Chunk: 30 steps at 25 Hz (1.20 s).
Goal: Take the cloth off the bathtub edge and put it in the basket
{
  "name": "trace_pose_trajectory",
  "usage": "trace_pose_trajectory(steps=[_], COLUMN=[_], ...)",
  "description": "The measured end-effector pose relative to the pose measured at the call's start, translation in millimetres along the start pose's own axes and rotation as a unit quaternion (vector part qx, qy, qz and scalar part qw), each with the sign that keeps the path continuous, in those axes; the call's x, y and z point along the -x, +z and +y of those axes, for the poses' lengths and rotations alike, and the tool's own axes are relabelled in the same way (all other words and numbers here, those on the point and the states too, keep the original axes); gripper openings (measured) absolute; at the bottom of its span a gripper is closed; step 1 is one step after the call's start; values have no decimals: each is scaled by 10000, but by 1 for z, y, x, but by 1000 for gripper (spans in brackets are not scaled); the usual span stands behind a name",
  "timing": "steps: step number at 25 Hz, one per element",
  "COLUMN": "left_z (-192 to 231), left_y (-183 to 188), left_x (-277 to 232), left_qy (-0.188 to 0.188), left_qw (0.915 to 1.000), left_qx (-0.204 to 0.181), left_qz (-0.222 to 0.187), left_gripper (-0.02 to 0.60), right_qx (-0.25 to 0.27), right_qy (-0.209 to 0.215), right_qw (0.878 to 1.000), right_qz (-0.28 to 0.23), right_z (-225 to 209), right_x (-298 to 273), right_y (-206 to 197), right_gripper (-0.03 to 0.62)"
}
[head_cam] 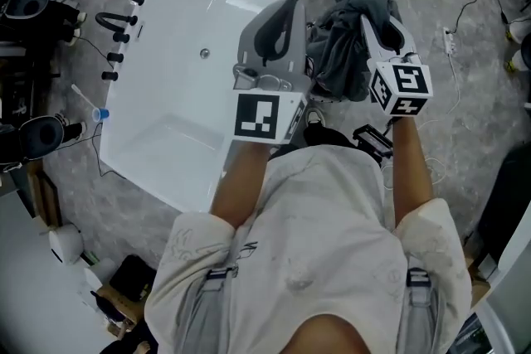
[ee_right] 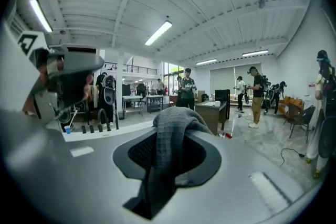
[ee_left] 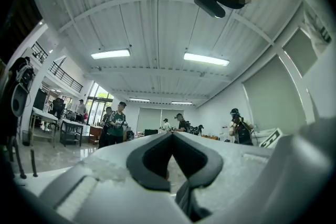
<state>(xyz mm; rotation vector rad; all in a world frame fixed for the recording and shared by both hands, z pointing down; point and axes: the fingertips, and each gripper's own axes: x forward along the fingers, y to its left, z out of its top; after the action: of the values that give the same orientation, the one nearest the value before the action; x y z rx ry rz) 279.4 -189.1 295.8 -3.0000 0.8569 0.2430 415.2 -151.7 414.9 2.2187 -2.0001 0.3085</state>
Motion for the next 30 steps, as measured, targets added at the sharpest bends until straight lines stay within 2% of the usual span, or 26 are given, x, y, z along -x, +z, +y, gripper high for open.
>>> trace_pose_trajectory(steps=[7, 14, 18, 23, 27, 30], left_z=[8, 20, 19, 23, 22, 18], left_y=[-6, -17, -19, -29, -33, -36], left_x=[-2, -2, -3, -7, -10, -13], left_qy=[234, 383, 474, 517, 495, 462], left_qw=[9997, 9991, 9987, 9984, 9983, 9984], left_qx=[-73, -121, -55, -53, -67, -93], left_qz=[64, 151, 155, 230, 287, 323], left_gripper=[-3, -3, -3, -3, -3, -3], right_qx=[-131, -168, 1, 118, 67, -12], right_qy=[126, 269, 379, 485, 388, 367], right_qw=[9941, 9784, 9638, 9359, 9203, 9151], right_qz=[1066, 2043, 2639, 3487, 3893, 4016], right_z=[-12, -9, -10, -10, -18, -20], right_x=[-38, -61, -71, -78, -78, -78], right_y=[-96, -177, -220, -279, -314, -332], right_gripper=[84, 84, 87, 98, 98, 99])
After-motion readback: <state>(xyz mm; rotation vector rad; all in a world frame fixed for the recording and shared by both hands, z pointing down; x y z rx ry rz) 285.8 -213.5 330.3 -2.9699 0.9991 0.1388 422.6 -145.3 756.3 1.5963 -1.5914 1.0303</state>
